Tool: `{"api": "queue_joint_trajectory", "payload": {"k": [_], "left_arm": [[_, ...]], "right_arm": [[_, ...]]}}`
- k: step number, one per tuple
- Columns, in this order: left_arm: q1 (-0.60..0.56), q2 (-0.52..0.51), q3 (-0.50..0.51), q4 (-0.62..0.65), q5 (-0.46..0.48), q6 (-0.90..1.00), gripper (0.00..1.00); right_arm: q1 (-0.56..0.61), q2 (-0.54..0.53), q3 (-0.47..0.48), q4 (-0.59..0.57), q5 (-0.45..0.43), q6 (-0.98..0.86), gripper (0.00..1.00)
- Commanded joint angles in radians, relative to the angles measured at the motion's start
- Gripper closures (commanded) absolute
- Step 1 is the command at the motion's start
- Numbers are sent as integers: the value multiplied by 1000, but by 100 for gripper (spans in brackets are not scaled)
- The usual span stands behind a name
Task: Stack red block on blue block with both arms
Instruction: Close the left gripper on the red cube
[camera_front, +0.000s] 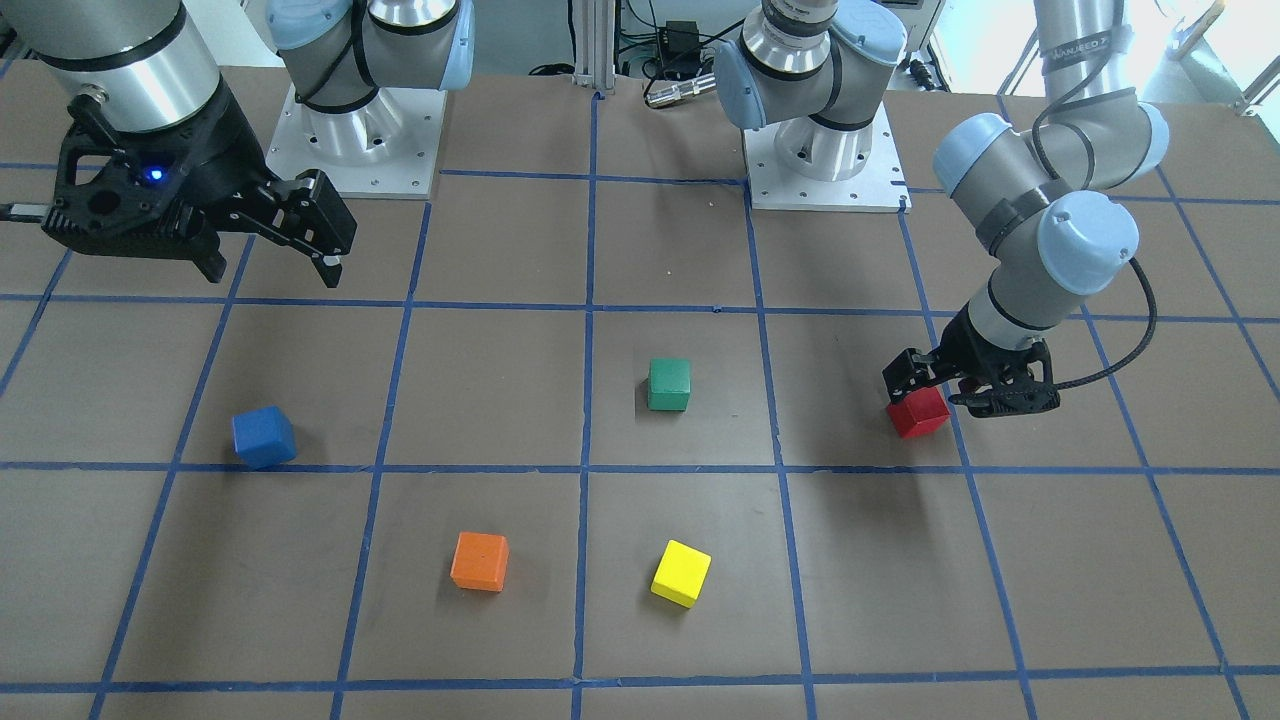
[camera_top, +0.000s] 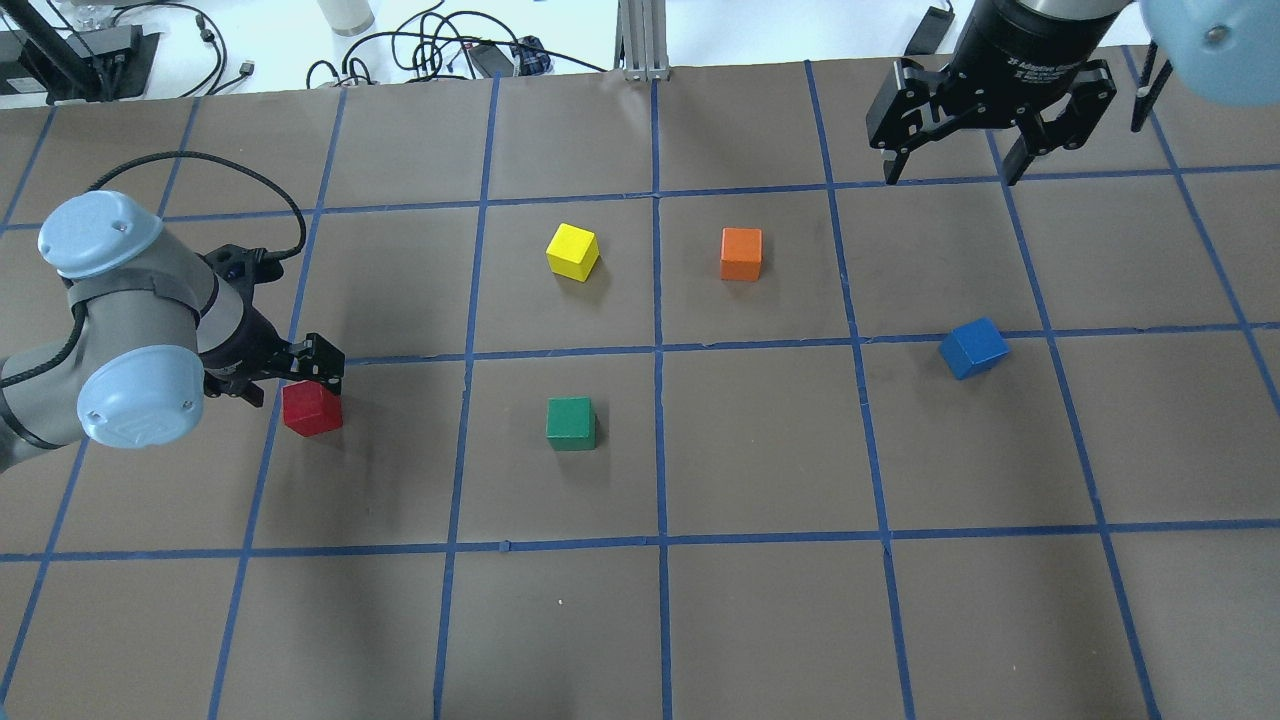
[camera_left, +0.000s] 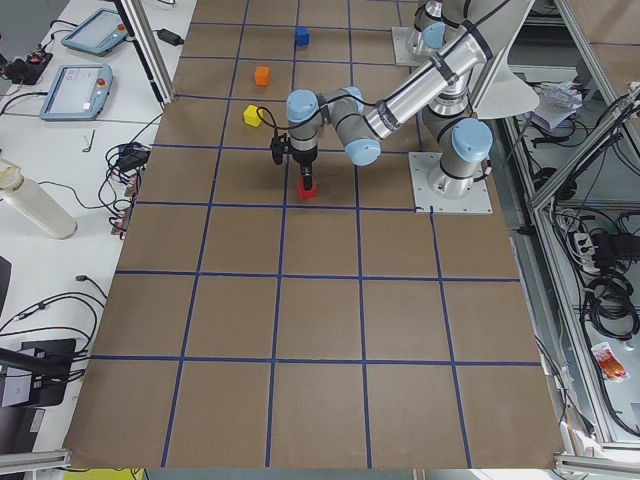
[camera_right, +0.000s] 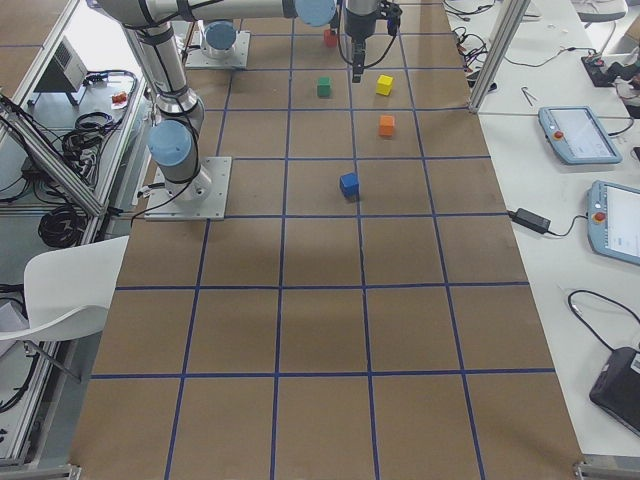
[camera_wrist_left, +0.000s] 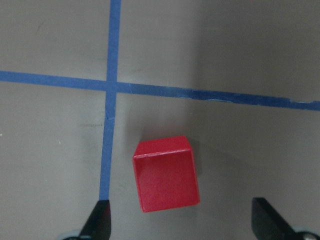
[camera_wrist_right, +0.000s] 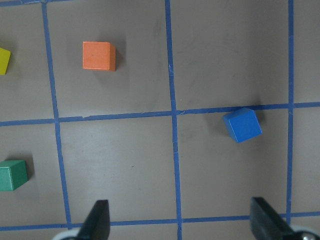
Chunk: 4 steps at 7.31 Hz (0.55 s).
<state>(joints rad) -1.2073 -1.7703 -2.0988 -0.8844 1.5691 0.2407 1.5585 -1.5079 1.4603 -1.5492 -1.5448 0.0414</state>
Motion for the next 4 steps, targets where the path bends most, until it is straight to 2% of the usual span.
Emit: {"api": "queue_joint_trajectory", "payload": {"k": [1,2,3,4], "left_arm": [[0,-53,-6,43,17,-23,0],[-1,-72,-4,65,16,-26,11],[-1,-74,-4,65,19,-24,47],[-8,-64,-4,52,23,-26,57]], "right_arm": [[0,0,2,1,0,0,0],[0,0,2,0,0,2,0],[0,0,2,0,0,3,0],[0,0,2,0,0,3,0]]}}
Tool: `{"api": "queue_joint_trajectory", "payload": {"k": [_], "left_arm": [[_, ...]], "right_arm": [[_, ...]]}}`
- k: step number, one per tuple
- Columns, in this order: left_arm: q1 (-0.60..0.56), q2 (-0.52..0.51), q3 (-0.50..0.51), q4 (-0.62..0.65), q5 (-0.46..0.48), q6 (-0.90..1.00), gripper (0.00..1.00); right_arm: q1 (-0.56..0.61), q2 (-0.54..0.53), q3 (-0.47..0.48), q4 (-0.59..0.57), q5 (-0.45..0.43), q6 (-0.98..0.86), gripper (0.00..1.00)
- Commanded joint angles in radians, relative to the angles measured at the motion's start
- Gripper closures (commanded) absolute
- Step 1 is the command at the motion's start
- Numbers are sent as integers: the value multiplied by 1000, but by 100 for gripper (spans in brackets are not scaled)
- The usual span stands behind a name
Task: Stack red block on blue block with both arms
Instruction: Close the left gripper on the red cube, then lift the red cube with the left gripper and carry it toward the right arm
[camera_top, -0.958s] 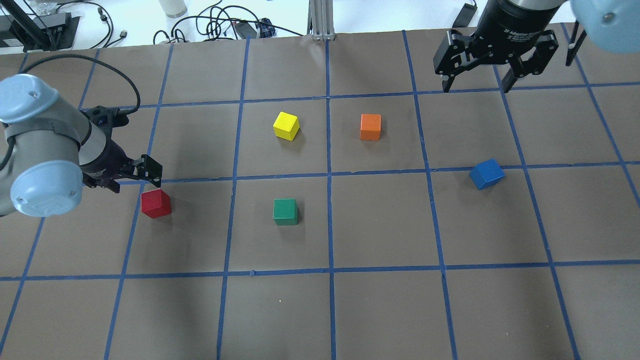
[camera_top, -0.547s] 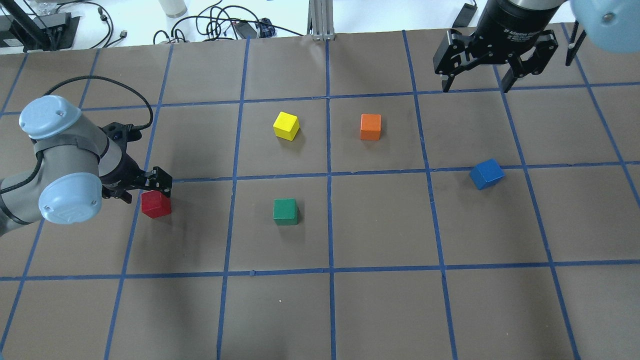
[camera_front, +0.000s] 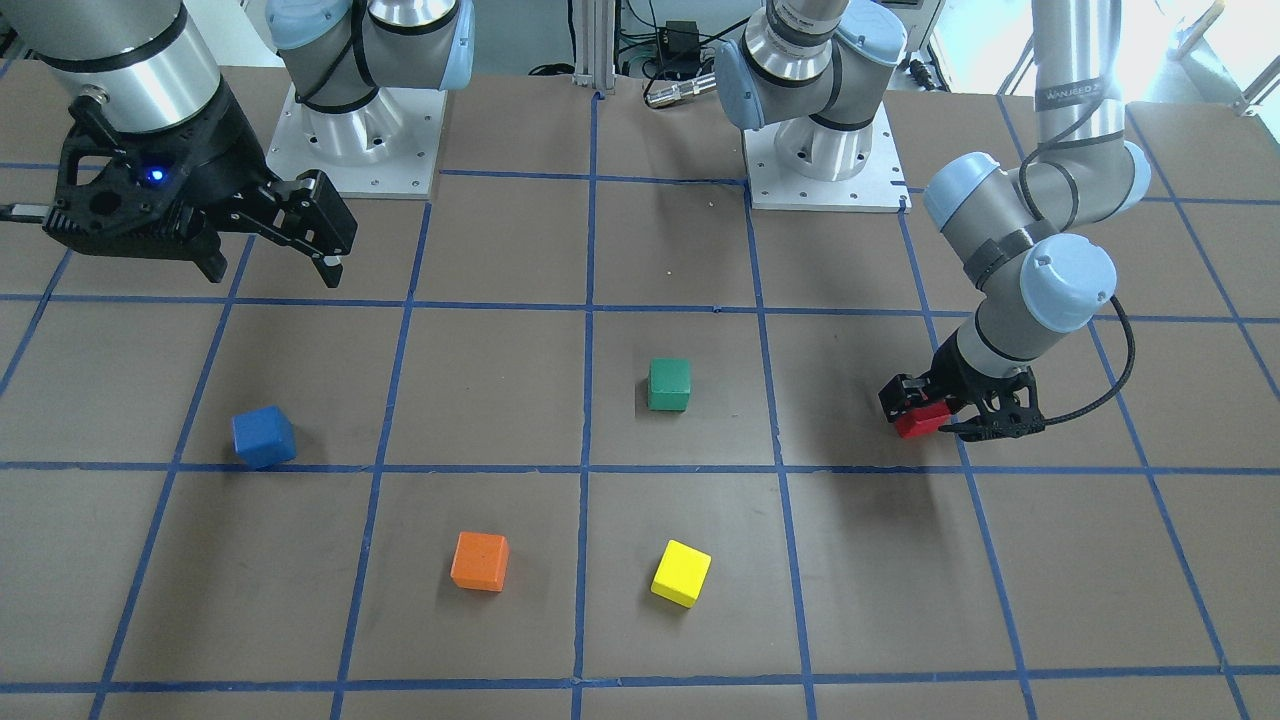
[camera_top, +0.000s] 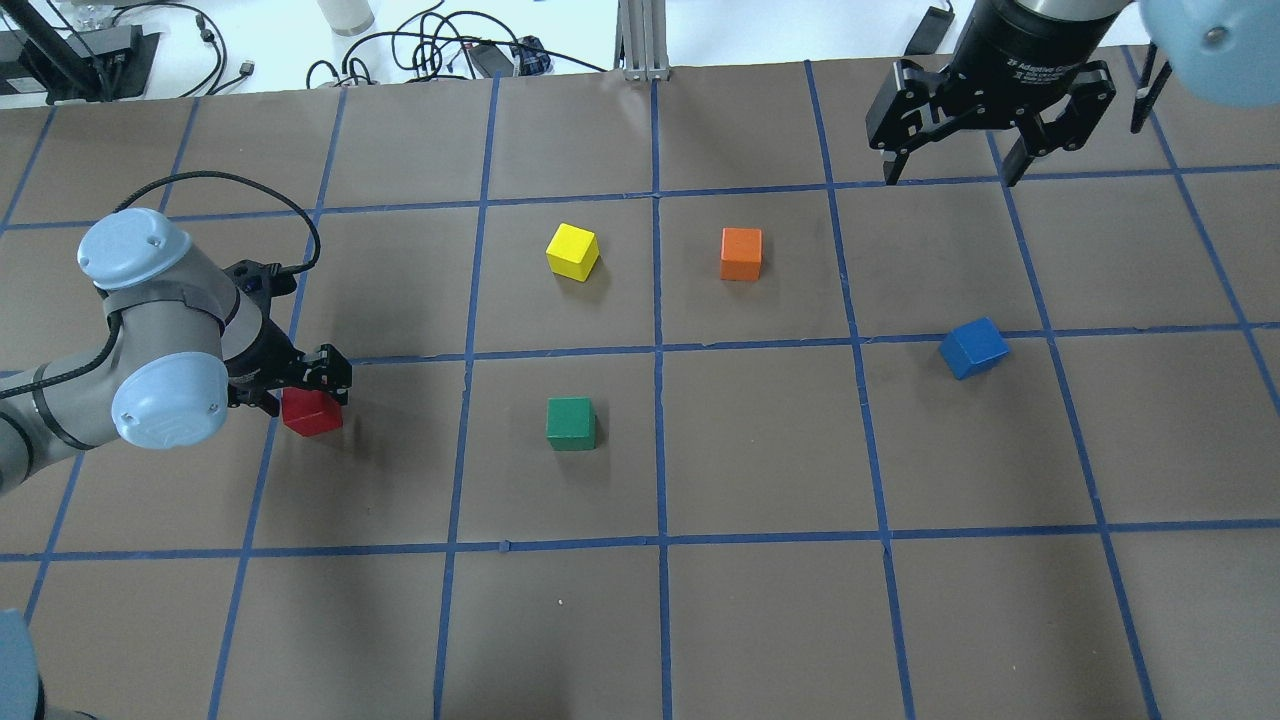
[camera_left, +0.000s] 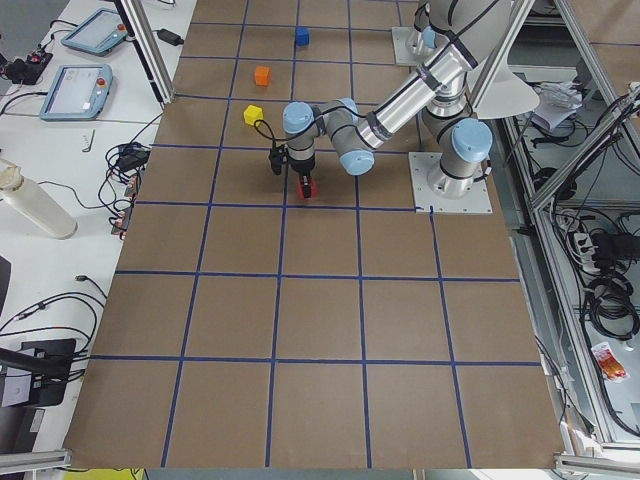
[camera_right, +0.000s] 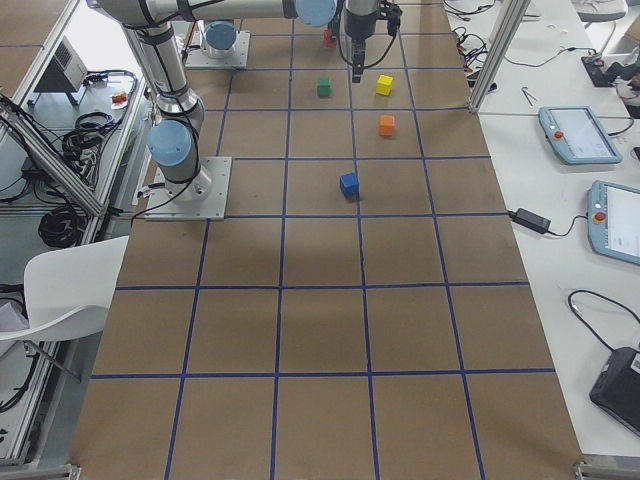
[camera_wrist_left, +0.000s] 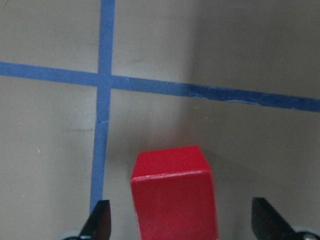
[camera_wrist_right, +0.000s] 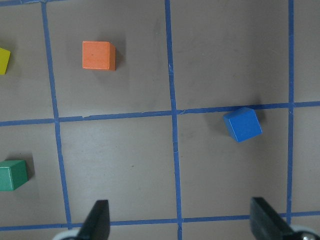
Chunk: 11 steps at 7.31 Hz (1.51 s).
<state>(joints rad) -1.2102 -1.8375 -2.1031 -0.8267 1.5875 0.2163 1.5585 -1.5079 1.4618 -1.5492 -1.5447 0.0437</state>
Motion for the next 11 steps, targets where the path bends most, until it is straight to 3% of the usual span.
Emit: {"api": "queue_joint_trajectory", "payload": {"k": [1,3,4,6,8,11], "left_arm": [[-5,20,2,-14,31,-2,68],[-18,26,32,-32,68,-38,80],[-55,29,142,-123,63,-41,82],[-281,14,401,-329,39,-174,88],[-496,-23,463,-315,-78,-396,92],[-795,-130,463,-175,-98,-709,92]], "right_arm": [[0,0,0,0,0,1,0],[0,0,0,0,0,1,0],[0,0,0,0,0,1,0],[0,0,2,0,0,1,0],[-2,1,-1,0,-11,-4,0],[-6,-3,5,9,-18,-8,0]]}}
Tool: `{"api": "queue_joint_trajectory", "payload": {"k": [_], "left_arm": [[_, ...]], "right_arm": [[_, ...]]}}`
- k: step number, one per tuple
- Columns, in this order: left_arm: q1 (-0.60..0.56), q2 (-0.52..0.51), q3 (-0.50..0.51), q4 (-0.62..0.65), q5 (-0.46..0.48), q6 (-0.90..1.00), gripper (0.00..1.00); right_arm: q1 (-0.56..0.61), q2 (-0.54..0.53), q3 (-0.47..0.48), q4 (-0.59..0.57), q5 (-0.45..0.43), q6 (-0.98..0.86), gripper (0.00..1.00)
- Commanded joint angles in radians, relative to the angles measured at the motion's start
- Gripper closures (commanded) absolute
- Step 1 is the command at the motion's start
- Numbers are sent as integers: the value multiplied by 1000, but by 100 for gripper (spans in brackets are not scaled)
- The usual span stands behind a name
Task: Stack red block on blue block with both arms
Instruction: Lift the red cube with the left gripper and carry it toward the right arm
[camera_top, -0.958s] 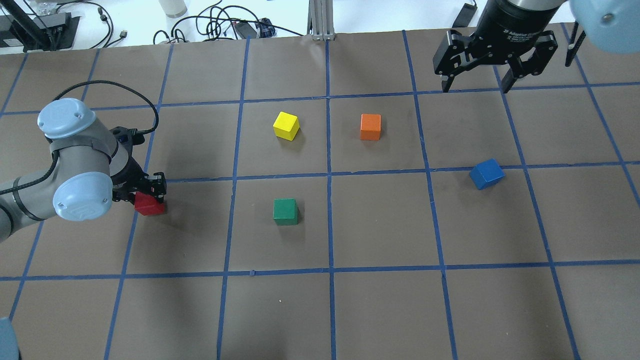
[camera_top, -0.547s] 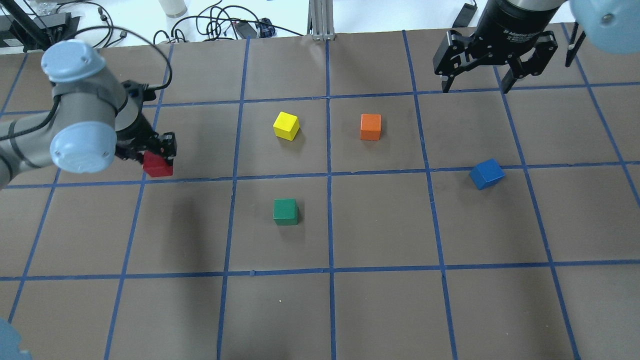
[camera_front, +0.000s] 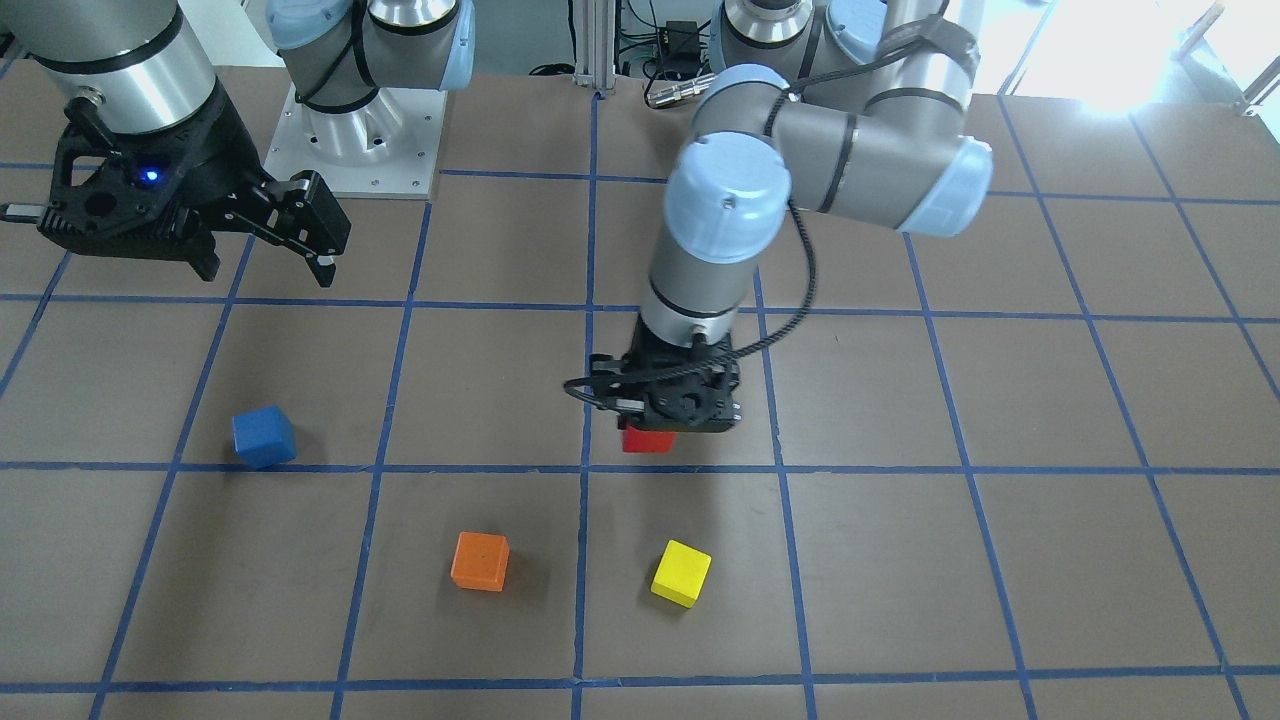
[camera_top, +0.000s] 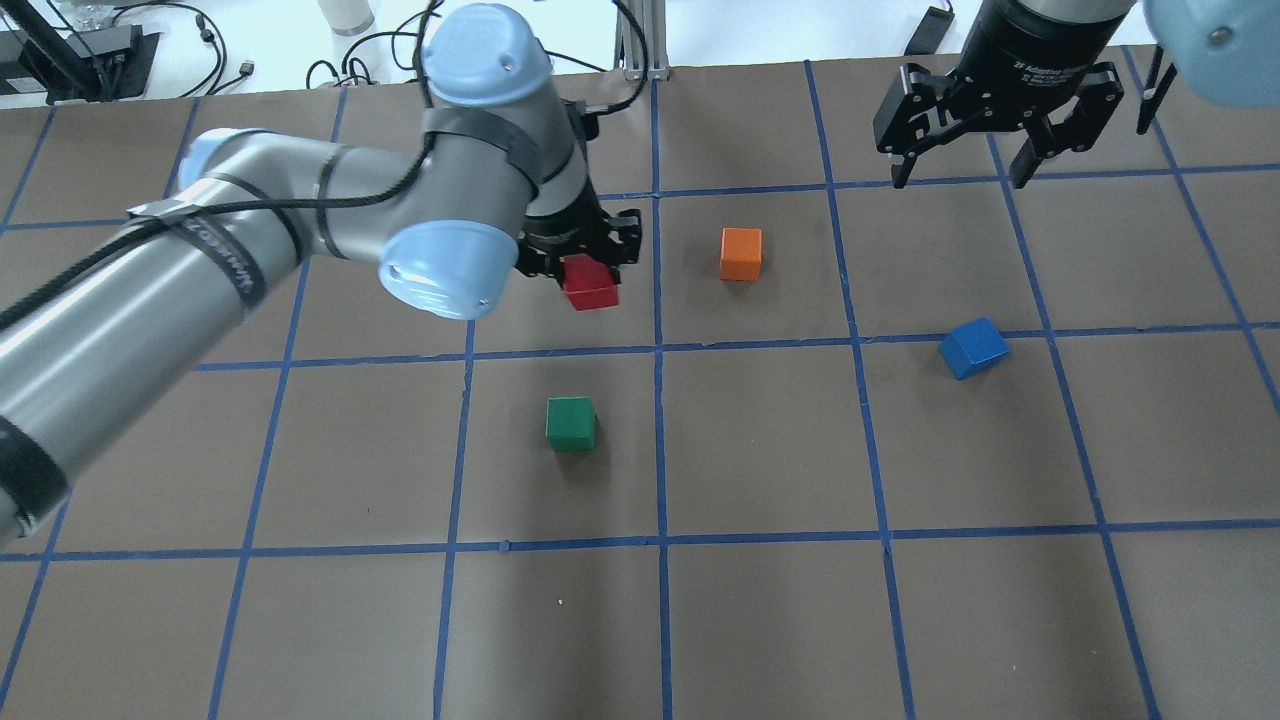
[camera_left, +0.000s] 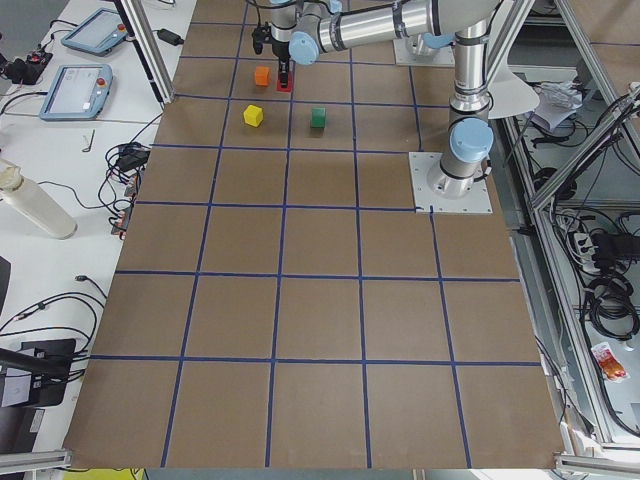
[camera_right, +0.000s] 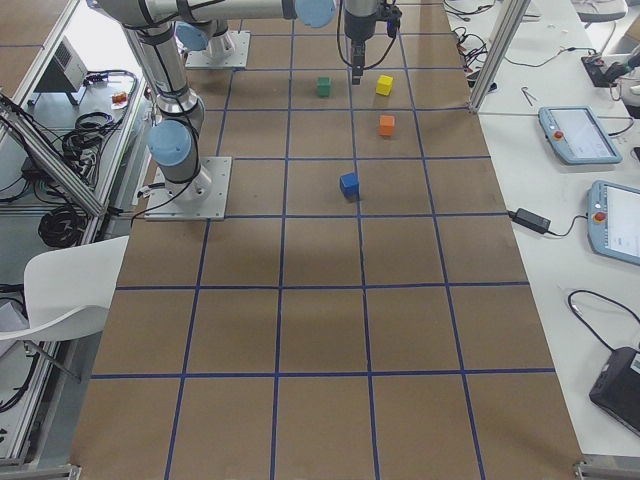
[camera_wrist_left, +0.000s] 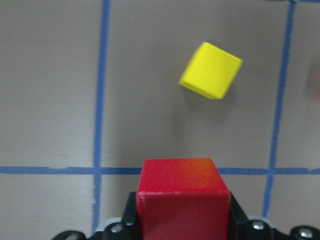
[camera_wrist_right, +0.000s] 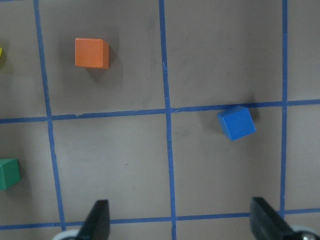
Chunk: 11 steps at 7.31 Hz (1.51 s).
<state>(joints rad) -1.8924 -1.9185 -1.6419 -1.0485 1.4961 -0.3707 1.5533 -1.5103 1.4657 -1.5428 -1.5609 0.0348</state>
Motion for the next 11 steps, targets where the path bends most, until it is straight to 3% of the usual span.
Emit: {"api": "queue_joint_trajectory", "payload": {"k": [1,4,5,6,7,8,11], "left_arm": [[-160,-95,5,73,-7,-190,92],[-238,-209,5,195,0,-293,90],[-252,-233,5,197,9,-313,86],[-257,-247,5,197,9,-310,62],[-260,-240,5,202,13,-312,19],[-260,-228,4,196,51,-307,0],[-210,-136,1,142,58,-280,0]], "right_arm": [[1,-1,1,3,1,1,0],[-1,-1,-1,0,-2,1,0],[-1,-1,-1,-2,-1,1,0],[-1,-1,-1,-2,-1,1,0],[-1,-2,-1,-2,1,4,0],[1,-2,-1,-2,1,7,0],[1,-2,2,1,5,8,0]]}}
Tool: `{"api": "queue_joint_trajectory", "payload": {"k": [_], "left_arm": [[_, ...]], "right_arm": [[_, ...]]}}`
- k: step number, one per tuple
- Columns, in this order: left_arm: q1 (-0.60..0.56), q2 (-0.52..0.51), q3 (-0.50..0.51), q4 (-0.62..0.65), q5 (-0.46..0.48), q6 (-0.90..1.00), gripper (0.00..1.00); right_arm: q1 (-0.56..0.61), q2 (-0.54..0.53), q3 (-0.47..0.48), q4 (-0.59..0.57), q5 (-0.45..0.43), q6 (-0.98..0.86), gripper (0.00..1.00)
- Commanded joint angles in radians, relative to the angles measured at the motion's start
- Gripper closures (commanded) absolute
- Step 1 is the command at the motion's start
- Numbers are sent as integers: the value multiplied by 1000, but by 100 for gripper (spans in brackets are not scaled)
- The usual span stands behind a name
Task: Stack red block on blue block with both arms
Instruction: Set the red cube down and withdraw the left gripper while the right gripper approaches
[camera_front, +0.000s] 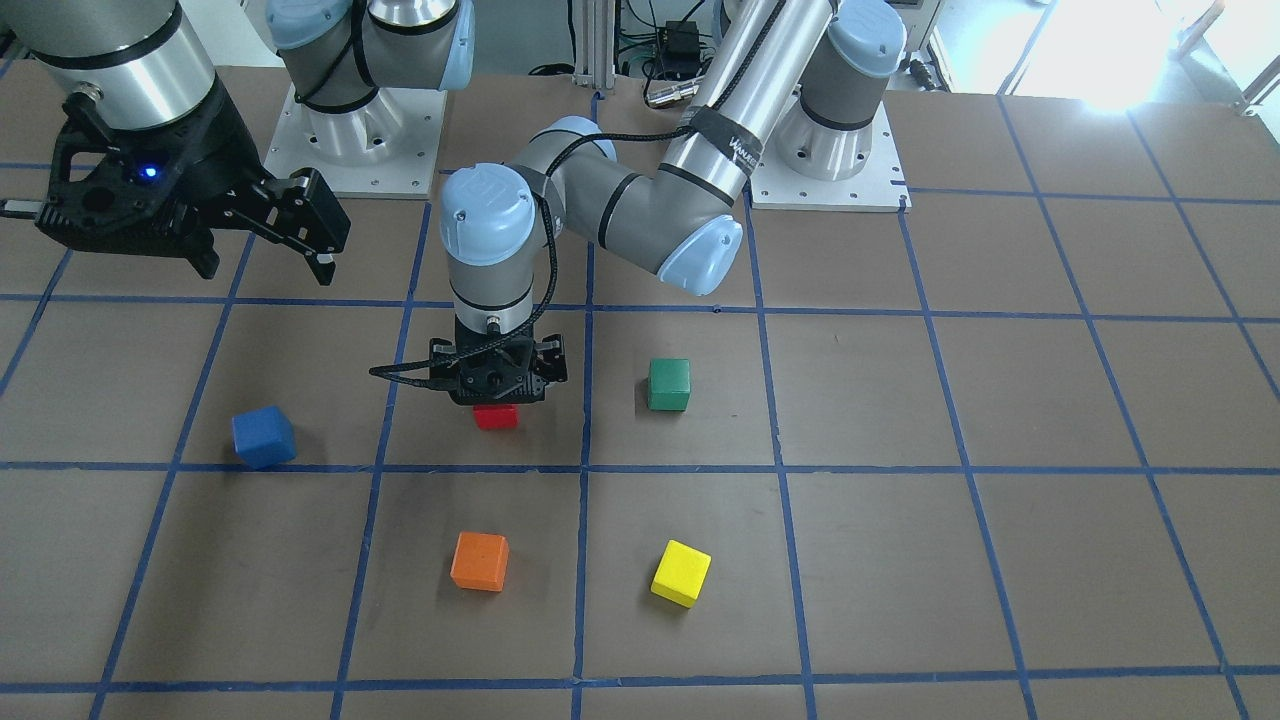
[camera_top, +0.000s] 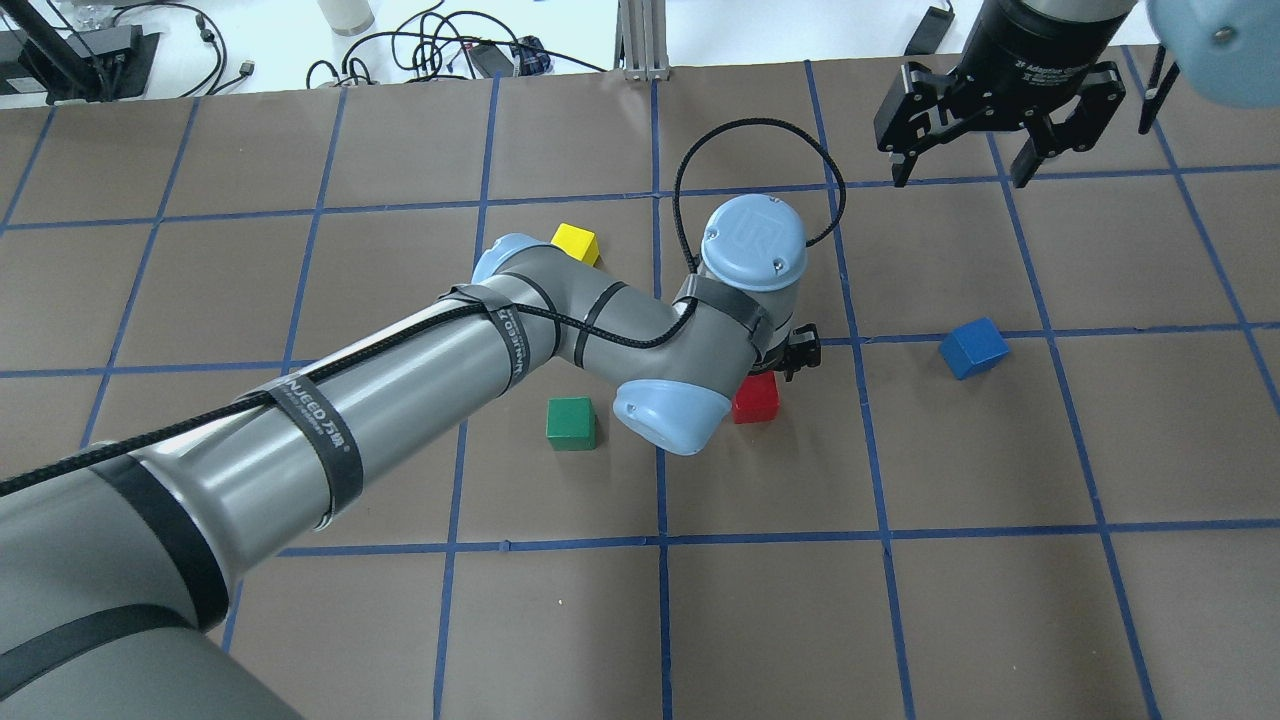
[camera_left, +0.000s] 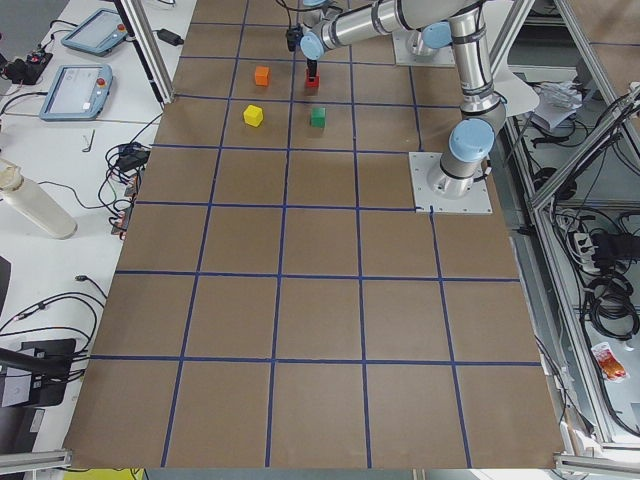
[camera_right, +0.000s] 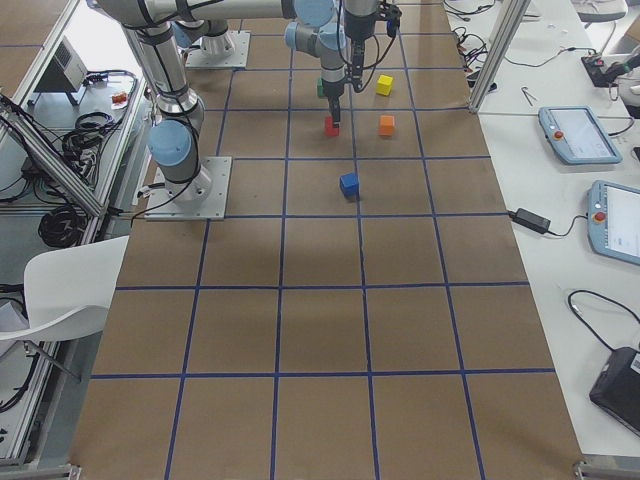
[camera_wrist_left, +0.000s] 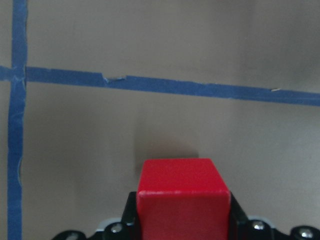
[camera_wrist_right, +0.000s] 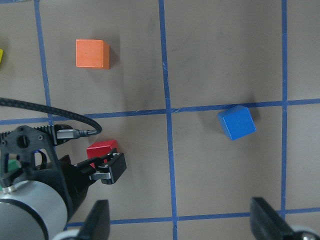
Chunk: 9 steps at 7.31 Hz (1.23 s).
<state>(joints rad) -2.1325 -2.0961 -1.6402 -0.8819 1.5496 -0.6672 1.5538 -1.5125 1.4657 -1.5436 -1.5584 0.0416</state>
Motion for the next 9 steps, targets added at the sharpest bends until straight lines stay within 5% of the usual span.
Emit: {"api": "queue_joint_trajectory", "payload": {"k": [1,4,7,9], "left_arm": [[87,95,-1,-90,4,65,0],[346,246,3,-254,-16,323,0],[497,367,22,-418,-23,473,0],[549,405,124,-595,-34,526,0]], "right_arm": [[3,-2,13,8,11,3,0],[114,3,106,-53,9,122,0],[187,9,388,-411,14,161,0],[207,56,588,-702,8,164,0]]}}
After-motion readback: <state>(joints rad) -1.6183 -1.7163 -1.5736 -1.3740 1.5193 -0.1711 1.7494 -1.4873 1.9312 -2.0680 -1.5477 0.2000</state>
